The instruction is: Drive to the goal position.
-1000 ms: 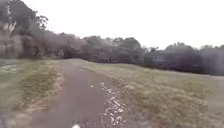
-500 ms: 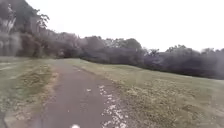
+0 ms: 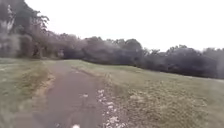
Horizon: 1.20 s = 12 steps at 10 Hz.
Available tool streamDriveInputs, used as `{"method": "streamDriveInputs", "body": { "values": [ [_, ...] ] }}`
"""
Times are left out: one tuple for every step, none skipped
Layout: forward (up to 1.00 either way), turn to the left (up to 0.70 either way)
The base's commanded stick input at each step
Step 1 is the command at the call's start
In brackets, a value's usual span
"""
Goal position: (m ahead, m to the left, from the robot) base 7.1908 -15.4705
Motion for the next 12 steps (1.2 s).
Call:
{"method": "streamDriveInputs", "body": {
  "values": [
    [0.60, 0.00],
    [0.60, 0.00],
    [0.60, 0.00],
    [0.60, 0.00],
    [0.60, 0.00],
    [0.60, 0.00],
    [0.60, 0.00],
    [0.60, 0.00],
    [0.60, 0.00],
    [0.60, 0.00],
    [0.60, 0.00],
    [0.60, 0.00]
  ]
}}
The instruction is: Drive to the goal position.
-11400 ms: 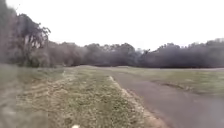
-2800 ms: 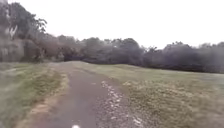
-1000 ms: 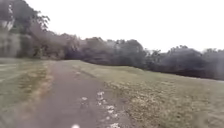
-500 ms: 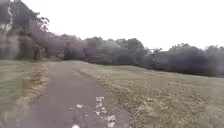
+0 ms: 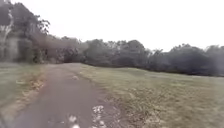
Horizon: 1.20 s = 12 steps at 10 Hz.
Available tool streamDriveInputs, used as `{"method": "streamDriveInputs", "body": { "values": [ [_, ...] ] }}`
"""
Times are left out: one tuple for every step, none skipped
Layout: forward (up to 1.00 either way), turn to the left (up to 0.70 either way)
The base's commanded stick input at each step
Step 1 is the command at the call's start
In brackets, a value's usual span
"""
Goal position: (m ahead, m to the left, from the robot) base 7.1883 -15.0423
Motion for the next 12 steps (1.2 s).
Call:
{"method": "streamDriveInputs", "body": {
  "values": [
    [0.60, 0.00],
    [0.60, 0.00],
    [0.60, 0.00],
    [0.60, 0.00],
    [0.60, 0.00],
    [0.60, 0.00],
    [0.60, 0.00],
    [0.60, 0.00],
    [0.60, 0.00],
    [0.60, 0.00],
    [0.60, 0.00],
    [0.60, 0.00]
  ]
}}
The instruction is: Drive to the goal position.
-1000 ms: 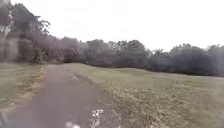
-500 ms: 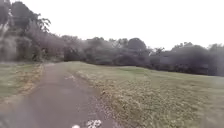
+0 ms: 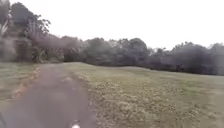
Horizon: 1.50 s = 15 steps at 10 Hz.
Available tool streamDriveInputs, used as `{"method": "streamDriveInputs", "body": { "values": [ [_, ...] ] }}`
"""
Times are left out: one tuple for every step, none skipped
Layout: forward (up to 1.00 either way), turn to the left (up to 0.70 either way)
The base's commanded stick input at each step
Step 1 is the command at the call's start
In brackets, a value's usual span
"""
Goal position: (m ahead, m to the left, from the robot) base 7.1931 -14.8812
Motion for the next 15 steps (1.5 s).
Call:
{"method": "streamDriveInputs", "body": {
  "values": [
    [0.60, 0.00],
    [0.60, 0.00],
    [0.60, 0.00],
    [0.60, 0.00],
    [0.60, 0.00],
    [0.60, 0.00],
    [0.60, 0.00],
    [0.60, 0.00],
    [0.60, 0.00],
    [0.60, 0.00],
    [0.60, 0.00],
    [0.60, 0.00],
    [0.60, 0.00],
    [0.60, 0.00],
    [0.60, 0.00]
  ]
}}
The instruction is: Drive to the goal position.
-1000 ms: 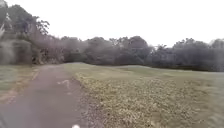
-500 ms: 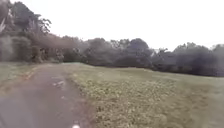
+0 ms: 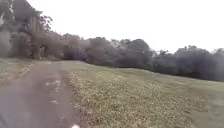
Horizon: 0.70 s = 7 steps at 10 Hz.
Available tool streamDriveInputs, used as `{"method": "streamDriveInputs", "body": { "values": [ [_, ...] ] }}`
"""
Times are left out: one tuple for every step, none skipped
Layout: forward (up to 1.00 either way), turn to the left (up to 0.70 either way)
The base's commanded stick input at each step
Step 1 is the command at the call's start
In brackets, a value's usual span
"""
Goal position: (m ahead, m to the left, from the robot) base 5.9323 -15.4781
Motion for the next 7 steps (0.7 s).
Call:
{"method": "streamDriveInputs", "body": {
  "values": [
    [0.60, 0.00],
    [0.60, 0.00],
    [0.60, 0.00],
    [0.60, 0.00],
    [0.60, 0.00],
    [0.60, 0.00],
    [0.60, 0.00]
  ]
}}
